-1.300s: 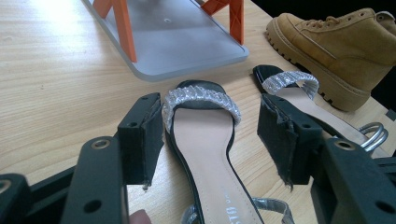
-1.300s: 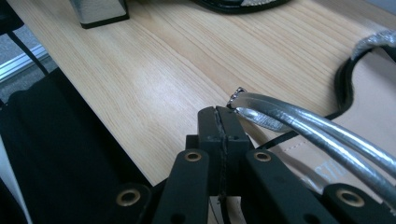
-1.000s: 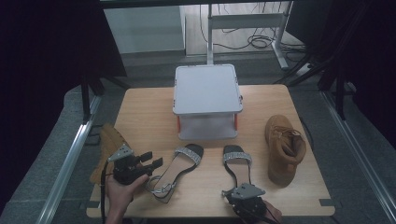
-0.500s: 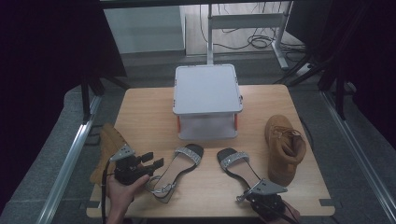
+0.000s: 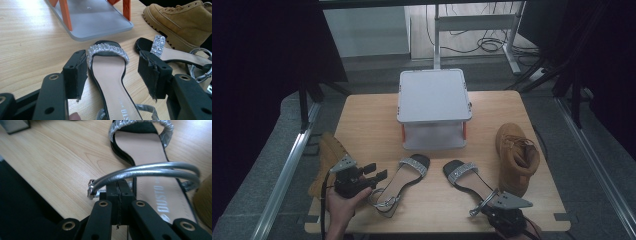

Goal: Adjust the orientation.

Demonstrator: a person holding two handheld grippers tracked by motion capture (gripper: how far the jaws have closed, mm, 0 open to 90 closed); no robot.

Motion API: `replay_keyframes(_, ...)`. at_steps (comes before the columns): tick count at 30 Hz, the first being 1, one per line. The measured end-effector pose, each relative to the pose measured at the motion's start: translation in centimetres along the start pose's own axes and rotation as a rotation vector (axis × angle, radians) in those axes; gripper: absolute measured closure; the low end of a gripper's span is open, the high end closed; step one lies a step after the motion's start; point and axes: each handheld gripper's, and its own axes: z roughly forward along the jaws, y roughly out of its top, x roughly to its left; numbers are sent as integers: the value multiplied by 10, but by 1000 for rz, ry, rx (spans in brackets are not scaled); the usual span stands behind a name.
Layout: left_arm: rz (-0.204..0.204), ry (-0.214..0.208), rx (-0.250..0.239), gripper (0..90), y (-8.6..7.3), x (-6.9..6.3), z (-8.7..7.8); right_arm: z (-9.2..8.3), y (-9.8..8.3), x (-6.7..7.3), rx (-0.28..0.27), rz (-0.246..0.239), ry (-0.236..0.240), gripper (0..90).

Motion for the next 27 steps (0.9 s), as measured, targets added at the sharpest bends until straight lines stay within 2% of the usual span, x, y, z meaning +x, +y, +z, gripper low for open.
replay_keyframes(2, 0, -1, 2, 405, 0, 0, 1, -7, -1, -2, -23, 11, 13, 892)
replay_keyframes(10, 14, -9, 12, 403, 0, -6, 3, -27, -4, 0, -58, 18, -3, 892)
replay_keyframes(16, 22, -4, 22, 403, 0, -8, 7, -44, 2, -3, -124, 22, -25, 892)
replay_keyframes(21, 45, -1, 46, 401, -1, -15, 13, -40, 9, -4, -128, 15, -15, 891)
replay_keyframes(25, 62, 11, 74, 399, -1, -19, 17, -32, 24, -9, -151, 28, 34, 890)
replay_keyframes(27, 63, 26, 83, 397, 1, -19, 19, -27, 34, -11, -160, 16, 45, 844)
